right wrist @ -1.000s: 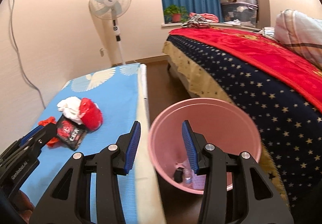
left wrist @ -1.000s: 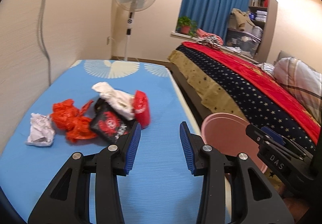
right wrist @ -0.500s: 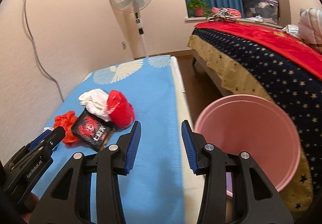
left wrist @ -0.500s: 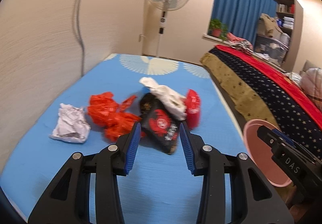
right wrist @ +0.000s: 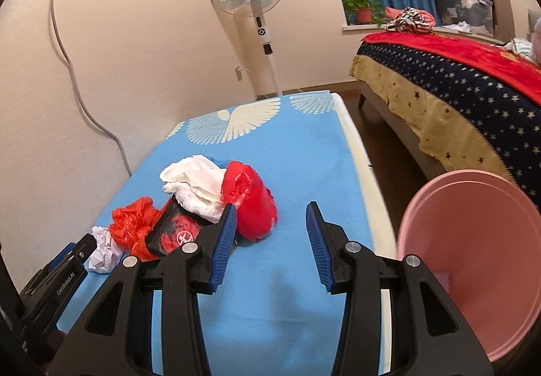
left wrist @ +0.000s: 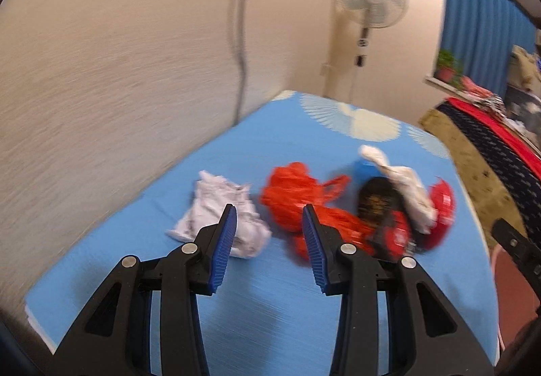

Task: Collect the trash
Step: 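Move both open grippers back to the remaining trash, then grasp the crumpled white paper with the left gripper while the right grasps the red plastic bag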

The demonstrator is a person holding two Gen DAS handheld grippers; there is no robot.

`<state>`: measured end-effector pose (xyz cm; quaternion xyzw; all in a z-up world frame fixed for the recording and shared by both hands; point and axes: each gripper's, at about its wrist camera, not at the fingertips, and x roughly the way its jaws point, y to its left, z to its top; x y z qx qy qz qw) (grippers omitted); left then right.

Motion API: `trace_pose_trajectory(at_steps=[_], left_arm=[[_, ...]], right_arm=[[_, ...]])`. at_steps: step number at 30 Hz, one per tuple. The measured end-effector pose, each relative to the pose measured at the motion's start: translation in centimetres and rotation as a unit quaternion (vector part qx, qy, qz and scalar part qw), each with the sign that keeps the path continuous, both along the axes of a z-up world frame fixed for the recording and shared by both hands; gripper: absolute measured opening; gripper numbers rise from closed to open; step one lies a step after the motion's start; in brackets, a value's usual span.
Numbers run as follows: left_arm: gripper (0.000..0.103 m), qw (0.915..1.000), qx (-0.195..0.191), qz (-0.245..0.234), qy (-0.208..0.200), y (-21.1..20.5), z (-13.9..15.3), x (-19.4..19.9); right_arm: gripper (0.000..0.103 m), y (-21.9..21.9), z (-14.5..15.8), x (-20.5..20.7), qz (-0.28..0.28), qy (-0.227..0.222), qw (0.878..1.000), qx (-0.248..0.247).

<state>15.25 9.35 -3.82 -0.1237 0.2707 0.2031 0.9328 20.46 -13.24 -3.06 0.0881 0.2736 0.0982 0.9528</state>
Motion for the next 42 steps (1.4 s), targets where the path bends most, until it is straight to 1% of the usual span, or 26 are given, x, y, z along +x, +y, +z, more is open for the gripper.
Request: trace_pose_trajectory(at_steps=[3, 6, 10, 14, 17, 19, 20, 21, 22, 23, 24, 25, 27, 30, 32, 39, 42], left_arm=[[0.040, 0.9996, -0.012, 0.017, 0.017, 1.0, -0.7, 0.7], [0.039, 0.9990, -0.019, 0.027, 0.030, 1.5, -1.4, 1.3], [0.040, 0.9986, -0.023, 0.032, 0.036, 2.0, -1.5, 2.2], [0.040, 0.9974, -0.034, 0.029, 0.057, 2.3, -2.1, 2.6], [0.040, 0.9963, -0.038, 0.032, 0.071, 2.5, -2.5, 2.9], [0.040, 0.9956, -0.044, 0.031, 0.077, 2.6, -2.7, 3.1], [0.040, 0.9949, -0.051, 0.032, 0.080, 2.8, -2.8, 3.1], [0.040, 0.9945, -0.056, 0.032, 0.082, 2.9, -3.0, 3.1], [0.040, 0.9938, -0.063, 0.031, 0.086, 3.1, -3.1, 3.2], [0.040, 0.9934, -0.069, 0.028, 0.087, 3.2, -3.3, 3.2], [0.034, 0.9932, -0.072, 0.026, 0.088, 3.2, -3.4, 3.3], [0.031, 0.9929, -0.076, 0.022, 0.089, 3.2, -3.5, 3.3], [0.017, 0.9926, -0.082, 0.014, 0.089, 3.0, -3.6, 3.3], [0.011, 0.9927, -0.088, 0.008, 0.082, 2.8, -3.3, 2.9], [0.009, 0.9931, -0.088, 0.010, 0.077, 2.7, -3.0, 2.5], [0.008, 0.9949, -0.082, 0.013, 0.056, 2.6, -1.8, 0.6], [0.008, 0.9961, -0.073, 0.009, 0.048, 2.4, -1.0, 0.0]], right_arm=[[0.054, 0.4, -0.2, 1.1, 0.003, 0.003, 1.000, 0.007], [0.057, 1.0, -0.7, 2.2, 0.007, 0.009, 1.000, 0.009], [0.060, 2.2, -1.2, 3.7, 0.017, 0.015, 1.000, 0.005], [0.062, 2.9, -1.9, 5.1, 0.020, 0.032, 0.999, 0.010], [0.062, 3.7, -2.4, 5.9, 0.019, 0.046, 0.999, -0.005], [0.060, 3.9, -2.6, 6.1, 0.018, 0.050, 0.999, -0.010], [0.057, 3.9, -2.7, 6.1, 0.017, 0.053, 0.998, -0.009], [0.050, 3.8, -2.8, 6.2, 0.016, 0.055, 0.998, -0.007], [0.047, 3.5, -2.9, 6.3, 0.016, 0.059, 0.998, -0.003], [0.040, 3.3, -2.9, 6.4, 0.015, 0.062, 0.998, 0.000], [0.037, 3.1, -2.9, 6.3, 0.013, 0.066, 0.998, 0.004], [0.037, 2.9, -2.9, 6.3, 0.012, 0.069, 0.998, 0.007], [0.034, 2.6, -2.6, 6.1, 0.012, 0.072, 0.997, 0.010], [0.028, 2.1, -1.7, 5.5, 0.010, 0.064, 0.998, 0.009], [0.027, 1.7, -1.0, 5.0, 0.009, 0.060, 0.998, 0.010], [0.026, 0.3, 0.6, 2.2, 0.006, 0.045, 0.999, 0.000], [0.025, -0.2, 1.4, 1.0, 0.003, 0.038, 0.999, -0.001]])
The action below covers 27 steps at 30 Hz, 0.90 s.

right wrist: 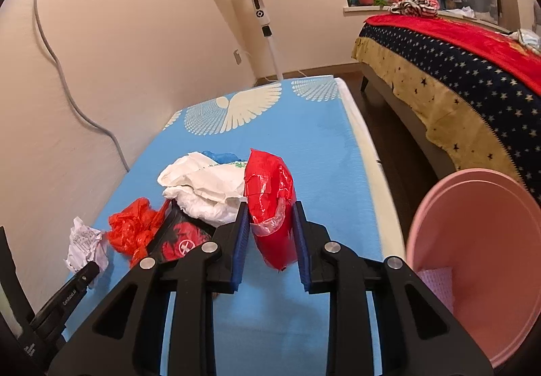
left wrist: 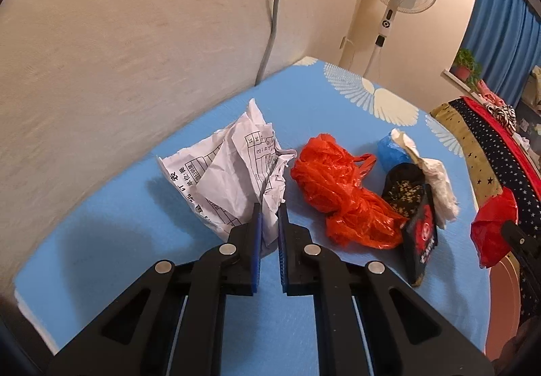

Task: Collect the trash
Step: 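Grasp the crumpled white paper with the left gripper while the right grasps the red plastic bag, then lift the paper and red bag and carry them toward the pink bin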

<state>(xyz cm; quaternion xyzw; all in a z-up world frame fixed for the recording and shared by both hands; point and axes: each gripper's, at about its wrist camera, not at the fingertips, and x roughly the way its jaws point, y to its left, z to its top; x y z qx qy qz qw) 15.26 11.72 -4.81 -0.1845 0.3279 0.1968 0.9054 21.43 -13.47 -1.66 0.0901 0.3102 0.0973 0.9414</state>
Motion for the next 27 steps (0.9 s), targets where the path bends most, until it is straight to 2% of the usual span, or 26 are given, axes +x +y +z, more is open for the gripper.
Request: trace_pose_trajectory(at_steps=[19, 27], left_arm=[[0.008, 0.9953, 0.021, -0.079, -0.052, -3.6, 4.1, -4.7], [0.008, 0.9881, 0.028, -0.136, -0.067, -5.9, 4.8, -5.4]], right_arm=[[0.025, -3.2, 3.5, -7.3, -0.018, -0.044, 0.998, -0.035], [0.025, -4.0, 4.5, -9.2, -0.026, -0.055, 0.997, -0.046]])
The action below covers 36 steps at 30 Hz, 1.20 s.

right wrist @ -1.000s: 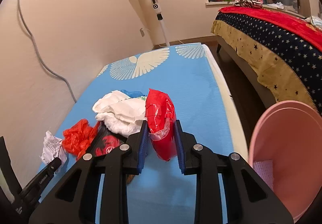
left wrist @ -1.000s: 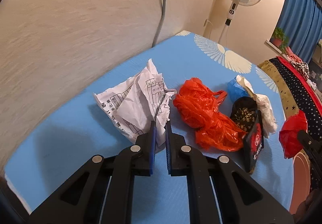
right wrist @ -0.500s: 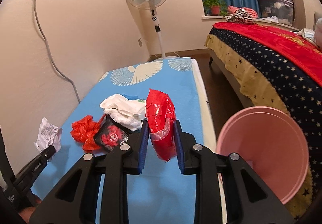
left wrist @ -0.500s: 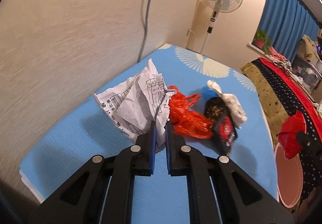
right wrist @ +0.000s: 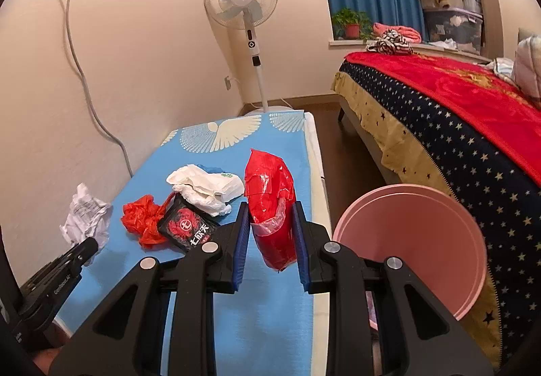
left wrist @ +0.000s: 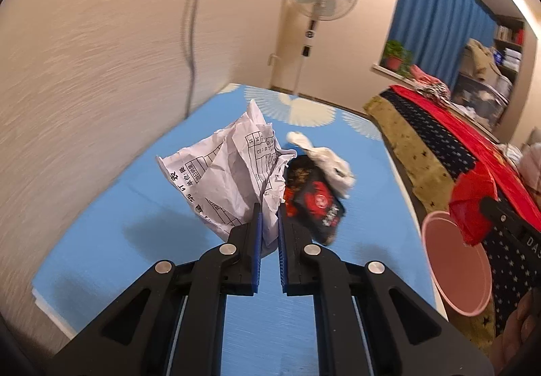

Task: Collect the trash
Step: 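Lift the paper and red bag and carry them toward the pink bin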

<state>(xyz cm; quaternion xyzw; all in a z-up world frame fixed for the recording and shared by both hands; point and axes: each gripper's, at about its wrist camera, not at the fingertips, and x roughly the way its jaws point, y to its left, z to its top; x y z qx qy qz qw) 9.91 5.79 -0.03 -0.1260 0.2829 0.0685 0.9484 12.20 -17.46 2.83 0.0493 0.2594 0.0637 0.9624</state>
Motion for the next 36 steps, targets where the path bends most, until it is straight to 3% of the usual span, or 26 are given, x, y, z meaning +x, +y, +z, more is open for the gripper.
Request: trace_pose_trajectory(at_steps=[36], left_arm=[[0.008, 0.9951, -0.001, -0.097, -0.021, -5.9, -0.3, 2.2]], right_arm=[[0.025, -5.0, -0.3, 0.1, -0.072, -0.002, 0.997, -0.003]])
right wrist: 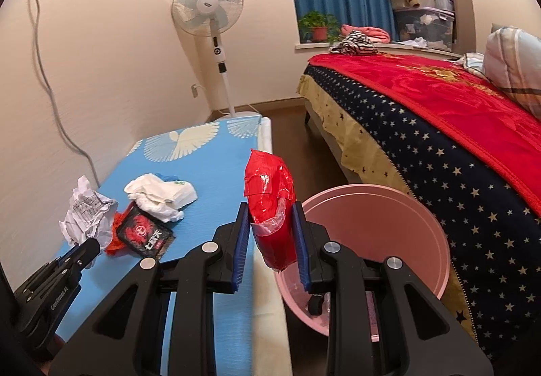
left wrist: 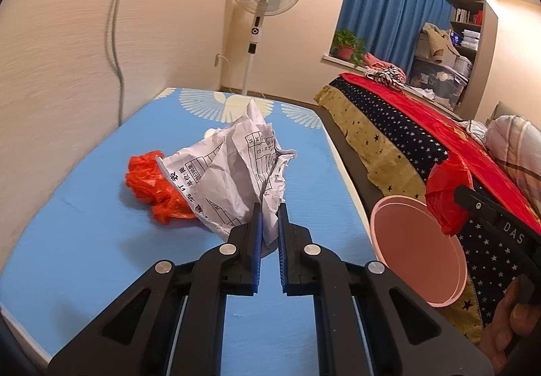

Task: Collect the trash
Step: 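Lift the paper and red bag and carry them toward the pink bin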

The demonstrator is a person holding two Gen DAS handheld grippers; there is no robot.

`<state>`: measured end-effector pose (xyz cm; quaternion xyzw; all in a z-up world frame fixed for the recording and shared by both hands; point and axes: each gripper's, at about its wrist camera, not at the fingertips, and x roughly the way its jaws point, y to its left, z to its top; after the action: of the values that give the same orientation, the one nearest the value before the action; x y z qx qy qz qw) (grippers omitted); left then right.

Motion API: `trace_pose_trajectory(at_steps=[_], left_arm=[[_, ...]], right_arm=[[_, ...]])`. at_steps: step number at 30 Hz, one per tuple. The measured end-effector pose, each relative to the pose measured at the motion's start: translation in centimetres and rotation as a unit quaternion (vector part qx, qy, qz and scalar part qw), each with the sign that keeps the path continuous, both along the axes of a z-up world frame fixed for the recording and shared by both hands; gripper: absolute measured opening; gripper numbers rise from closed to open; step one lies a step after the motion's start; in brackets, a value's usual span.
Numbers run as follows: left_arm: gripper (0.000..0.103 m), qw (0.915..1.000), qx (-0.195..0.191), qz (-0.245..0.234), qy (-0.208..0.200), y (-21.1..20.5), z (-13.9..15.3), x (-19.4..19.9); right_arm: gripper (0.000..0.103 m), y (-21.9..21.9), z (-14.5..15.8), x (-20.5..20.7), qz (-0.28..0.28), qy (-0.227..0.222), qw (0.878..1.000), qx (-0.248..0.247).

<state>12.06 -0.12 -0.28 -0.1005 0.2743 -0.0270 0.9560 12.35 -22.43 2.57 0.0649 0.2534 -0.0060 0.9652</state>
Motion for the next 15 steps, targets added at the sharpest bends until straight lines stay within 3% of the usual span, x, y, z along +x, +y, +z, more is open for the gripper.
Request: trace_pose_trajectory(at_steps=[15], left_arm=[[0.008, 0.9990, 0.005, -0.044, -0.009, -2.9, -0.1, 1.0]], right_arm=[[0.025, -2.0, -0.4, 0.4, -0.049, 0.002, 0.999, -0.013]])
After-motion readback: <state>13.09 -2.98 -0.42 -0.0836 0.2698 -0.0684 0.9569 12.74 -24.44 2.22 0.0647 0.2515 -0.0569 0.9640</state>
